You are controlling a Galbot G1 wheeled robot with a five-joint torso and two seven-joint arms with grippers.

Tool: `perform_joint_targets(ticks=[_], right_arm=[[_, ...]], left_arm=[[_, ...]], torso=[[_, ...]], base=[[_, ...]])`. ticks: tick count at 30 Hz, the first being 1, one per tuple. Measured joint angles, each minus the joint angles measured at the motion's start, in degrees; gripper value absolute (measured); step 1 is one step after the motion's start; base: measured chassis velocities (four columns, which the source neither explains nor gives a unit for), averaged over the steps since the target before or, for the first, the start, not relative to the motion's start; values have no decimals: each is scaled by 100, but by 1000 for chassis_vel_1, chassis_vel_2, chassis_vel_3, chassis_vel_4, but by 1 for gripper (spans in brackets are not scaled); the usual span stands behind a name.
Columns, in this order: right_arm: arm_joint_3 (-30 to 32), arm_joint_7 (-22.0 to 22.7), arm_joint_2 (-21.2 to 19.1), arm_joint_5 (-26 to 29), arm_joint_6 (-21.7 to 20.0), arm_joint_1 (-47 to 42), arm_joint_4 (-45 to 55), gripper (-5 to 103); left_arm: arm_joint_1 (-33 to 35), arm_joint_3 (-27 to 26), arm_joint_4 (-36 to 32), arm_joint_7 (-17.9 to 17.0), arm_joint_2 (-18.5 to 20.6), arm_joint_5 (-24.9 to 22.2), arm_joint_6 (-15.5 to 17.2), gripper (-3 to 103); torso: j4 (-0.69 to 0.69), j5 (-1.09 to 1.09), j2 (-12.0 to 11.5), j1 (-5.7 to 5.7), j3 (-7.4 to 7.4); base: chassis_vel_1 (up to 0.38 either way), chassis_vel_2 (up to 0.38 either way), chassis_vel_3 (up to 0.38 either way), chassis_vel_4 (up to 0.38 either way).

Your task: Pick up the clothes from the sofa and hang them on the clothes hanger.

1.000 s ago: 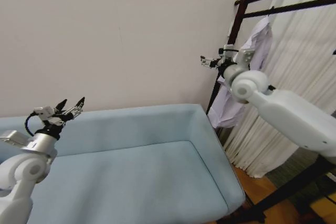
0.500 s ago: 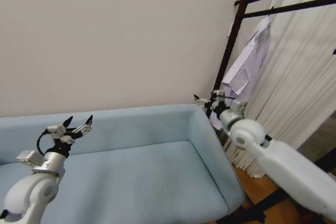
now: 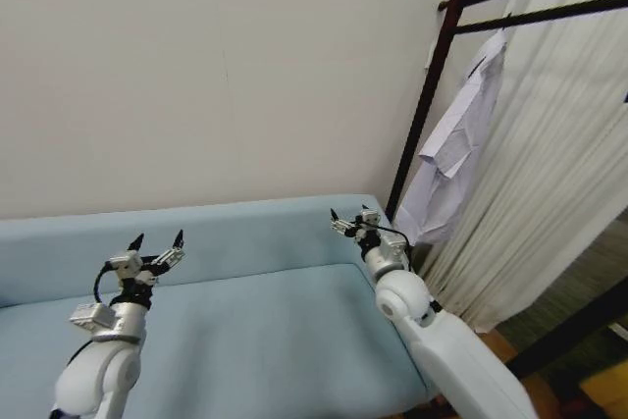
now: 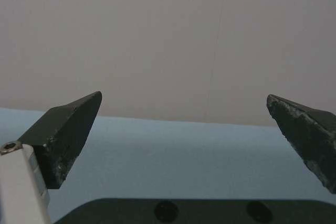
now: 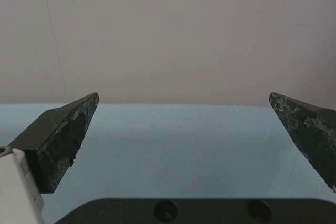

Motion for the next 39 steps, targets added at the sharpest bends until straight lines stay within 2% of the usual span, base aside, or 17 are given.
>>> perform_joint_targets(ticks=[5, 9, 13, 16, 20, 24, 29, 30, 33, 39], right_arm=[[52, -416, 110, -414, 21, -103, -83, 100], [84, -544, 59, -532, 33, -279, 11, 100], [134, -502, -33, -402, -40, -406, 135, 100], [266, -476, -188, -229, -129, -529, 196, 100], [537, -648, -288, -206, -96, -846, 218, 100], [812, -760, -332, -262, -2, -1337, 426, 100], [1196, -673, -319, -395, -8, -2134, 1107, 100], [1196, -673, -319, -395, -8, -2134, 1107, 100], [1389, -690, -305, -494, -21, -2520, 1418, 100], [1466, -567, -252, -619, -36, -2766, 1634, 100]], left_arm=[[73, -11, -208, -102, -126, 229, 187, 100], [146, -47, -280, -124, -114, 245, 175, 100], [176, -87, -281, -97, -88, 350, 75, 100], [248, -176, -193, 104, -94, 533, -148, 100], [384, -277, -82, 204, -167, 645, -347, 100], [655, -343, -140, 286, -355, 702, -461, 100], [1356, -435, -633, 441, -939, 786, -521, 100], [1356, -435, -633, 441, -939, 786, -521, 100], [1731, -462, -729, 545, -1269, 853, -739, 100], [1847, -438, -803, 579, -1385, 866, -829, 100]], torso=[[-1, 1, 0, 0, 0], [-1, 2, 0, 0, 0], [-1, 2, 0, -1, 0], [-1, 2, 0, 0, -1], [-1, 2, 0, 0, 0], [-2, 2, 0, 0, 0], [0, 3, 1, -1, -2], [0, 3, 1, -1, -2], [0, 2, 1, -1, -2], [-1, 3, 1, -1, -1]], base=[[0, 0, 0, 0], [0, 0, 0, 0], [0, 0, 0, 0], [0, 0, 0, 0], [0, 0, 0, 0], [0, 0, 0, 0], [0, 0, 0, 0], [0, 0, 0, 0], [0, 0, 0, 0], [0, 0, 0, 0]])
